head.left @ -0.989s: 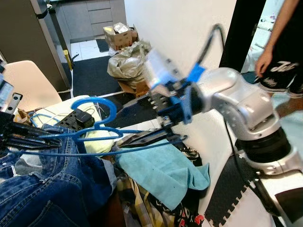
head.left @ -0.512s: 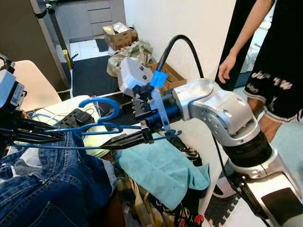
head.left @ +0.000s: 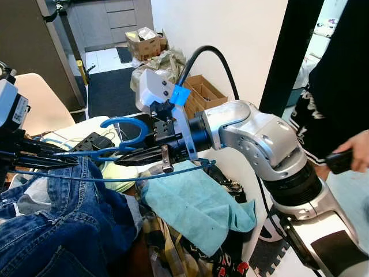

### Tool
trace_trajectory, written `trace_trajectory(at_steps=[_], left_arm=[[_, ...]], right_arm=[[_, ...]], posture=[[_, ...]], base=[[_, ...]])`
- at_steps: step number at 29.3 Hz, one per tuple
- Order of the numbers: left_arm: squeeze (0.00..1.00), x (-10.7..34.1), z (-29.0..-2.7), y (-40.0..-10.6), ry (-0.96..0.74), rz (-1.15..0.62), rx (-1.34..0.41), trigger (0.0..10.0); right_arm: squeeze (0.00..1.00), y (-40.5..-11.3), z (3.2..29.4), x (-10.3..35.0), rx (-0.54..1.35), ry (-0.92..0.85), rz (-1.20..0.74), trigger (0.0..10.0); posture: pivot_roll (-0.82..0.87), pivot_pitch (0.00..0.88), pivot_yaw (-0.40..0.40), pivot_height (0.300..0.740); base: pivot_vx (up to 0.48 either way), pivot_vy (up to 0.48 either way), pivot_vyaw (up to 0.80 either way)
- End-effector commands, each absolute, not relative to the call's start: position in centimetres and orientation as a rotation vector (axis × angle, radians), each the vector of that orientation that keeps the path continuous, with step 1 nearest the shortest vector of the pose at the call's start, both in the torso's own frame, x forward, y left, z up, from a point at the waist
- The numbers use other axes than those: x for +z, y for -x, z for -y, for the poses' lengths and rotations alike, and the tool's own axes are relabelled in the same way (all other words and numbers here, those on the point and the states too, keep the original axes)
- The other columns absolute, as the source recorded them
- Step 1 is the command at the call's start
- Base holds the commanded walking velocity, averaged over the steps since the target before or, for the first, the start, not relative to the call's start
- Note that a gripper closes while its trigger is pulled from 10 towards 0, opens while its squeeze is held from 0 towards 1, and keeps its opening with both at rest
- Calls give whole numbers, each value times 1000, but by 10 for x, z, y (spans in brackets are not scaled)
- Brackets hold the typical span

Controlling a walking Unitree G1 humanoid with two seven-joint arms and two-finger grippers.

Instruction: Hang hanger

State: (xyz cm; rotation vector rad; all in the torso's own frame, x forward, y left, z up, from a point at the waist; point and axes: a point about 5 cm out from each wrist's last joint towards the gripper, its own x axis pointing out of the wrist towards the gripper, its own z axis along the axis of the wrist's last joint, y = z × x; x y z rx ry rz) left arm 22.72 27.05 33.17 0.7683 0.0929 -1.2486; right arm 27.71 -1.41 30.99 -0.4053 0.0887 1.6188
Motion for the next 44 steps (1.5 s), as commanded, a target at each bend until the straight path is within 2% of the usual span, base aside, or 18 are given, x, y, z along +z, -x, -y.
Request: trace_trajectory(at_steps=[1, 9, 10, 16, 20, 27, 32, 33, 34, 35, 36, 37, 38, 39, 40, 41, 42, 44], left_arm=[[0, 334, -269, -228, -755, -46, -1253, 10000], [0, 336, -267, -228, -720, -37, -1264, 10000], [1000, 336, -266, -227, -680, -55, -1275, 10000], [1000, 335, -267, -224, -631, -93, -1295, 10000], [1000, 339, -278, -223, -628, -109, -1254, 10000], [1000, 380, -327, -207, -653, -9, -970, 10000], [1000, 390, -341, -201, -646, 76, -829, 10000], [1000, 396, -347, -204, -653, 181, -670, 10000], [1000, 396, -347, -204, -653, 181, -670, 10000], [1000, 396, -357, -213, -552, 300, -434, 10000], [184, 385, -359, -223, -474, 363, -248, 10000], [0, 364, -354, -232, -355, 397, -125, 10000], [0, 364, -354, -232, -355, 397, -125, 10000], [0, 350, -348, -237, -280, 404, -66, 10000], [0, 329, -334, -243, -297, 366, -45, 10000], [0, 310, -319, -249, -215, 364, -38, 10000], [0, 310, -319, -249, -215, 364, -38, 10000], [0, 288, -299, -259, -100, 367, -17, 10000]], right_arm=[[0, -279, 14, 304, 1602, 400, -113, 0], [0, -281, 16, 305, 1581, 400, -97, 0], [0, -282, 16, 306, 1575, 400, -93, 0], [0, -284, 17, 305, 1564, 400, -88, 0], [0, -287, 19, 303, 1551, 401, -87, 0], [0, -303, 31, 291, 1459, 405, -116, 0], [0, -313, 38, 287, 1388, 422, -124, 0], [0, -323, 42, 288, 1318, 386, -115, 0], [0, -323, 42, 288, 1318, 386, -115, 0], [0, -337, 48, 298, 1199, 285, -66, 2431], [0, -350, 55, 309, 1077, 155, -15, 10000], [0, -359, 62, 318, 981, 10, 18, 10000], [0, -359, 62, 318, 981, 10, 18, 10000], [0, -363, 67, 322, 928, -78, 34, 10000], [0, -366, 70, 322, 884, -133, 39, 10000], [0, -367, 71, 320, 854, -166, 37, 10000], [0, -367, 71, 320, 854, -166, 37, 10000], [0, -367, 70, 314, 825, -188, 32, 10000]], posture=[[-15, 9, 39, 740], [-16, 6, 41, 740], [-14, 6, 40, 740], [-12, 3, 39, 740], [-11, 1, 41, 740], [4, 3, 36, 740], [12, 5, 35, 740], [15, 6, 35, 740], [15, 6, 35, 740], [19, 7, 34, 740], [18, 14, 28, 740], [17, 12, 22, 740], [17, 12, 22, 740], [16, 13, 20, 740], [9, 14, 14, 740], [18, 16, 10, 740], [18, 16, 10, 740], [18, 20, 16, 740]], base=[[0, 0, 0], [0, 0, 0], [0, 0, 0], [0, 0, 0], [0, 0, 0], [0, 0, 0], [0, 0, 0], [0, 0, 0], [0, 0, 0], [0, 0, 0], [0, 0, 0], [0, 0, 0], [0, 0, 0], [0, 0, 0], [0, 0, 0], [0, 0, 0], [0, 0, 0], [0, 0, 0]])
